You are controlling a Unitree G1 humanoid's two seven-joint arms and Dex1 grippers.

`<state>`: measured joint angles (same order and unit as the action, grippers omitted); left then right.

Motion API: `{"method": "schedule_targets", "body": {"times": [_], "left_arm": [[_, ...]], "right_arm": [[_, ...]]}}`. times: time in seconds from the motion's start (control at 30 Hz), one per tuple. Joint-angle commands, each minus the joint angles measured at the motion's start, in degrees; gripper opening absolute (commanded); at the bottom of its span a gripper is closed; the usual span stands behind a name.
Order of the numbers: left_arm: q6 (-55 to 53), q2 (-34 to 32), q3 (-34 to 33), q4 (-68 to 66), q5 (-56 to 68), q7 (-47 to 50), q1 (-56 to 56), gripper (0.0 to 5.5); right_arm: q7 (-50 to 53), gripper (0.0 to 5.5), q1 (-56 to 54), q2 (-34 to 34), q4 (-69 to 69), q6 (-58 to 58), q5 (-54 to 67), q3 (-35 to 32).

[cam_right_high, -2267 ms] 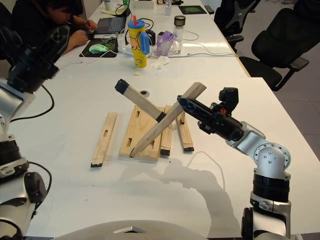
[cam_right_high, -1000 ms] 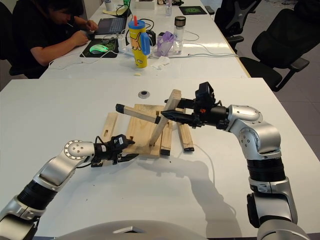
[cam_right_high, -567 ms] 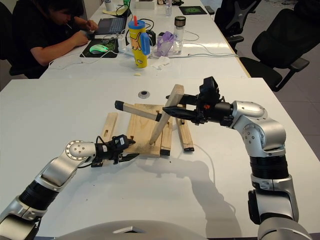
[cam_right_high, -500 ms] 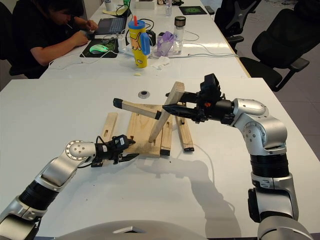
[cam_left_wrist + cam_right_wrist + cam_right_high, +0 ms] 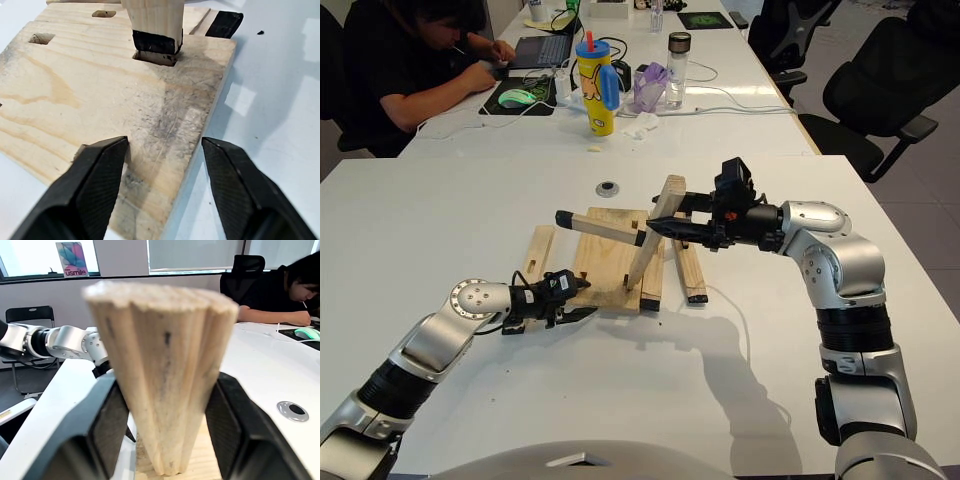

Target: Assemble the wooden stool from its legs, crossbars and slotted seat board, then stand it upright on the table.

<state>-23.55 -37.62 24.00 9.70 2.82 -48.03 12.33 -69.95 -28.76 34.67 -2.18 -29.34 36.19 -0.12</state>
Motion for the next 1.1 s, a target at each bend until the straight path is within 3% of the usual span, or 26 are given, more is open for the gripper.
{"method": "schedule_targets", "body": {"times": [0.03,0.47,0.83,1.1], "left_arm": [[-3.0,-1.16,2.53,-1.97,-1.51,-2.15,-3.12,2.73],[-3.03,-0.65,2.68,-2.45,-1.73,-1.87,-3.29,2.73],[-3.27,-0.59,2.81,-2.42,-1.93,-2.04,-3.17,2.73],[-4.1,0.38,3.05,-2.68,-2.24,-1.1,-3.26,2.73]], "right_arm": [[-0.58,2.1,-0.16,0.17,1.32,1.06,-2.0,1.43],[0.68,2.1,-1.36,-1.55,-0.91,-0.61,0.89,0.61],[0.22,2.1,-1.98,-0.81,2.07,3.4,-4.14,2.3],[-0.79,2.1,0.03,0.36,-0.33,5.6,-8.78,8.26]]}}
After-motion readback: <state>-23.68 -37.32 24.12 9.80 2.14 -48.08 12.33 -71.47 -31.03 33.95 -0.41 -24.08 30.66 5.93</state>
